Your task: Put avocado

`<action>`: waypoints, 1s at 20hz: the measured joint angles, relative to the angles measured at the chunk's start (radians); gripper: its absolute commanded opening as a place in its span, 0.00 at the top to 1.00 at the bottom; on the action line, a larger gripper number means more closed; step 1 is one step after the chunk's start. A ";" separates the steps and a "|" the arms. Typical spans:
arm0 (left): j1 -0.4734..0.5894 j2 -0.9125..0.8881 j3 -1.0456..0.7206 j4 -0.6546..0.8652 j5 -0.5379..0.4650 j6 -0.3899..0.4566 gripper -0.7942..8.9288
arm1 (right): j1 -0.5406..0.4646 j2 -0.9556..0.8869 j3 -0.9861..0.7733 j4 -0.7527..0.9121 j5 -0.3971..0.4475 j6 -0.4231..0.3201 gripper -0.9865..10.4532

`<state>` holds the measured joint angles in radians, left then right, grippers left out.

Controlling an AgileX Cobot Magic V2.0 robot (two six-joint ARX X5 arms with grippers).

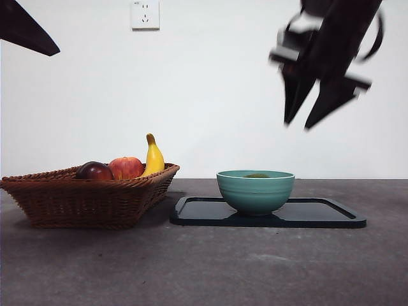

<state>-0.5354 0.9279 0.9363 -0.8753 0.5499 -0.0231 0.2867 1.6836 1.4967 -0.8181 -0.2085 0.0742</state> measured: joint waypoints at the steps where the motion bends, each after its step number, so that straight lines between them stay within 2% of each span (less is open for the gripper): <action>1: 0.000 0.000 0.000 0.000 0.000 0.000 0.60 | 0.002 -0.045 0.000 -0.029 0.000 -0.003 0.73; 5: 0.000 0.000 0.000 0.000 0.000 0.007 0.60 | 0.042 -0.267 0.000 -0.152 0.000 -0.011 0.72; 9: 0.000 0.000 0.000 0.000 0.000 0.008 0.60 | 0.104 -0.504 -0.081 -0.171 -0.001 -0.016 0.72; 14: 0.000 0.000 0.000 0.000 0.000 0.008 0.60 | 0.198 -0.780 -0.357 -0.162 -0.035 -0.009 0.72; 20: 0.000 0.000 0.000 0.000 0.000 0.008 0.60 | 0.255 -0.999 -0.668 -0.097 -0.113 0.064 0.72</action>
<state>-0.5354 0.9279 0.9363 -0.8753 0.5499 -0.0154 0.5415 0.6849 0.8291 -0.9150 -0.3210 0.1379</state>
